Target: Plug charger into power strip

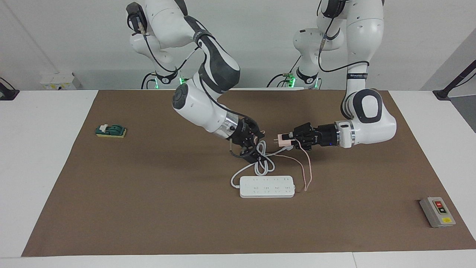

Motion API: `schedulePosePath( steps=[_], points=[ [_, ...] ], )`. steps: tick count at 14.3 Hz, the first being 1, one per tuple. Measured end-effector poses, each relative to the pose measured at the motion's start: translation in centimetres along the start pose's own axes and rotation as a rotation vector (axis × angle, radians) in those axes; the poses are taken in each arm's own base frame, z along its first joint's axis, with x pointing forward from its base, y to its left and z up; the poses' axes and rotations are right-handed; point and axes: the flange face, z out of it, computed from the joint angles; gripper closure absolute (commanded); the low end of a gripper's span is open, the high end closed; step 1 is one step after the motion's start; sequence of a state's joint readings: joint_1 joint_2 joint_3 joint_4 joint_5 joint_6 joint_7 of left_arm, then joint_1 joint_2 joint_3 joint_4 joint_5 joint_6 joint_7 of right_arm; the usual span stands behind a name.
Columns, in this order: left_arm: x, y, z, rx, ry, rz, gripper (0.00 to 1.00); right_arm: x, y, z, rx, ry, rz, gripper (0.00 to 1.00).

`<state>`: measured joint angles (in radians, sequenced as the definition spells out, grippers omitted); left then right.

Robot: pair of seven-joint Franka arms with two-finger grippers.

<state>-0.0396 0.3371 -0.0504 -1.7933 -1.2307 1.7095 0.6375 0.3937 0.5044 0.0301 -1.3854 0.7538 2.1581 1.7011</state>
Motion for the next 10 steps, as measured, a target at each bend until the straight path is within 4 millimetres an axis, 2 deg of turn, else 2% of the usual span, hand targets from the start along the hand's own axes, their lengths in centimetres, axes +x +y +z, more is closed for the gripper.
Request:
schedulePosePath(
  steps=[3,5,7,10],
  points=[
    [2.0,2.5,-3.5,0.247,-0.048,0.132,0.97,2.8,-1.9,-5.6,0.018,0.104,-0.119,0.00],
    [3.0,3.5,-5.0,0.424,-0.070,0.208,0.99,4.7,-2.1,-9.3,-0.039,0.160,-0.308,0.00],
    [3.6,3.0,-5.4,0.602,-0.124,0.277,0.99,6.8,-1.9,-13.5,-0.119,0.212,-0.532,0.00],
    [5.7,3.4,-3.9,0.856,-0.244,0.526,0.99,9.8,-0.8,-20.0,-0.258,0.296,-0.872,0.00]
  ],
)
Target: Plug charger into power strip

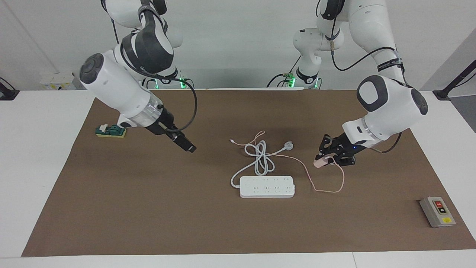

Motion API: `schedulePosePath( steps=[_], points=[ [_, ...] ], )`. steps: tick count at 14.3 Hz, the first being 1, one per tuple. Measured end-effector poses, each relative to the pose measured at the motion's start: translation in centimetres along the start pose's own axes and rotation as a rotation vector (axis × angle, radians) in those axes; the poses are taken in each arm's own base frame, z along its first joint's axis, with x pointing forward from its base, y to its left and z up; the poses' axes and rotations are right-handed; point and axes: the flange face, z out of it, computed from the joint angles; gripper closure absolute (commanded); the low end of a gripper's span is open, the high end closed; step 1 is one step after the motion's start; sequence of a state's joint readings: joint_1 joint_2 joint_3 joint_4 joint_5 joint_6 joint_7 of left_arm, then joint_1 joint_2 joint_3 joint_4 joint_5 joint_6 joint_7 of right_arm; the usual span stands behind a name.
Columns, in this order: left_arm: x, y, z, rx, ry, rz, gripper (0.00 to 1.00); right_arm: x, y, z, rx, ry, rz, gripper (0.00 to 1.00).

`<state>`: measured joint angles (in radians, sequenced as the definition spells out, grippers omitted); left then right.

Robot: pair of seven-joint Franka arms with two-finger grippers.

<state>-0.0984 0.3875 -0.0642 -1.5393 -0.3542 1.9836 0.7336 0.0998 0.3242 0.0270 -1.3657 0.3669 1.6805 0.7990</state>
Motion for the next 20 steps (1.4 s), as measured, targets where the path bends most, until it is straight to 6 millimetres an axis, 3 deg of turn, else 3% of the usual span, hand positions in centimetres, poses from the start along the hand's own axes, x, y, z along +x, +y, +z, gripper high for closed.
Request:
schedulePosePath(
  steps=[3,6,10,12,15,20],
  points=[
    [3.0,1.4,0.9,0.123,-0.009,0.215,1.00,0.6,3.4,-3.9,-0.149,0.095,-0.373,0.00],
    [5.0,3.3,2.3,0.202,-0.064,0.363,1.00,-0.1,4.9,-7.2,-0.260,0.162,-0.704,0.00],
    [8.1,8.2,5.0,0.257,-0.116,0.544,1.00,-3.1,8.3,-10.5,-0.322,0.126,-0.773,0.00],
    [9.1,10.0,6.7,0.288,-0.137,0.607,1.00,-4.7,10.4,-10.6,-0.375,0.118,-0.775,0.00],
    [8.7,9.9,9.0,0.294,-0.197,0.677,1.00,-5.3,12.9,-9.8,-0.406,0.089,-0.789,0.00],
    [7.9,9.3,10.4,0.303,-0.257,0.739,1.00,-4.7,13.8,-9.3,-0.408,0.081,-0.781,0.00]
  ],
)
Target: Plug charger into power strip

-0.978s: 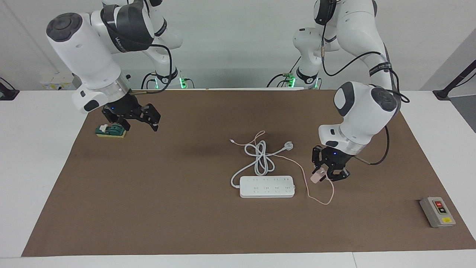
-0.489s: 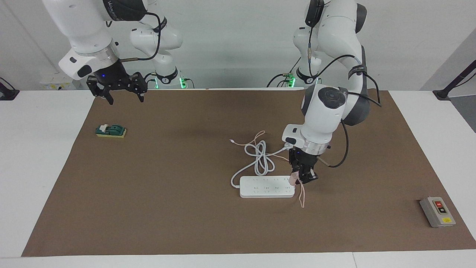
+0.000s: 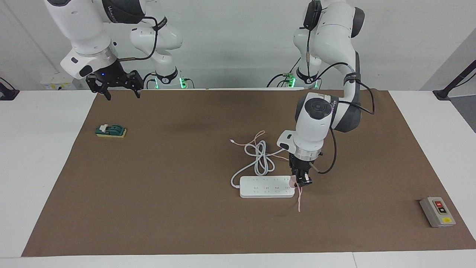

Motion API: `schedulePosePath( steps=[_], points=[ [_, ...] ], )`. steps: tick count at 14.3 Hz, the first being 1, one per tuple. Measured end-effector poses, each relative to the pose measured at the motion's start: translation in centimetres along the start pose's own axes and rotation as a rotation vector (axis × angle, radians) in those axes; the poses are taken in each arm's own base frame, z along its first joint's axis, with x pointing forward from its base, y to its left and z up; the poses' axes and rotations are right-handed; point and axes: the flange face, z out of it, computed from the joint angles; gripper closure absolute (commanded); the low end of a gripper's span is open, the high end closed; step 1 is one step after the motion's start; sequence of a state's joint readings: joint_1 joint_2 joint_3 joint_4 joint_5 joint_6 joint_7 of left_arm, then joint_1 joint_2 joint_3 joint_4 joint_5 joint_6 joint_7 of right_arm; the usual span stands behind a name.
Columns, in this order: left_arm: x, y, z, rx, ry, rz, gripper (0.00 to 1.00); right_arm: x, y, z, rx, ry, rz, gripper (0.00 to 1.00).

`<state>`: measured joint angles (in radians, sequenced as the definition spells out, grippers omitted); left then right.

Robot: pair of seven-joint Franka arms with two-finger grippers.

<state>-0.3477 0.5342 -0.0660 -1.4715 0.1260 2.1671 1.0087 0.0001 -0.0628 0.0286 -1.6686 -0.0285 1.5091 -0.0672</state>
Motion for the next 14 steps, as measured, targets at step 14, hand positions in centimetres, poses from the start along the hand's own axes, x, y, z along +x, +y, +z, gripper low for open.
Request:
schedulePosePath(
  steps=[14],
  points=[
    [0.7,1.7,3.0,-0.043,-0.009,0.100,1.00,-0.3,-0.3,-0.5,0.000,-0.006,-0.003,0.00]
  ],
)
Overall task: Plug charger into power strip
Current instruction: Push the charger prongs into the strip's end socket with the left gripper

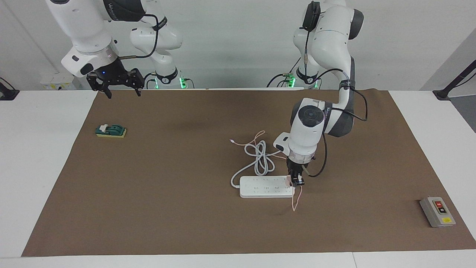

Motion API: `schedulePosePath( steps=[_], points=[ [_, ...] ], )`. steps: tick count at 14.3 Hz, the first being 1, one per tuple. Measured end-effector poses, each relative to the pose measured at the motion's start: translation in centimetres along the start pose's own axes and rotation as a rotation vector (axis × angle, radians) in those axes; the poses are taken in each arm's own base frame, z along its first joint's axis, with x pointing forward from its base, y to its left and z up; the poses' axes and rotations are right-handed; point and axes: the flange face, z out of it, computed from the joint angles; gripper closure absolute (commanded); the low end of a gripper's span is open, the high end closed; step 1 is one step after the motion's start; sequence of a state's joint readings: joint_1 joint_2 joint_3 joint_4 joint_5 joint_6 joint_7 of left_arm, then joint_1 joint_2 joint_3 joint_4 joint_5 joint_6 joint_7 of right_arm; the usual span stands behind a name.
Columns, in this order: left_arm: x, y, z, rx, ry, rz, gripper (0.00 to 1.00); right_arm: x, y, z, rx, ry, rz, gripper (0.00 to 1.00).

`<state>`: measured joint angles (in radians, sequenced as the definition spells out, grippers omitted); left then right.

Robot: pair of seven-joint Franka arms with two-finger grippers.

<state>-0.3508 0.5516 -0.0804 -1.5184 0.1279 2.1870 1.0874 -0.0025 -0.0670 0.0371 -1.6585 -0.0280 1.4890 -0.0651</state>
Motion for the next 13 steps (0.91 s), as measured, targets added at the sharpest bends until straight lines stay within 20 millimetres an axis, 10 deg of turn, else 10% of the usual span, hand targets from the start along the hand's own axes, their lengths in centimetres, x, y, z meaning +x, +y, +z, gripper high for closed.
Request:
schedulePosePath(
  steps=[13],
  points=[
    [0.1,1.0,-0.2,-0.047,0.018,0.027,1.00,-0.1,-1.1,-0.3,-0.003,0.006,-0.020,0.00]
  ],
)
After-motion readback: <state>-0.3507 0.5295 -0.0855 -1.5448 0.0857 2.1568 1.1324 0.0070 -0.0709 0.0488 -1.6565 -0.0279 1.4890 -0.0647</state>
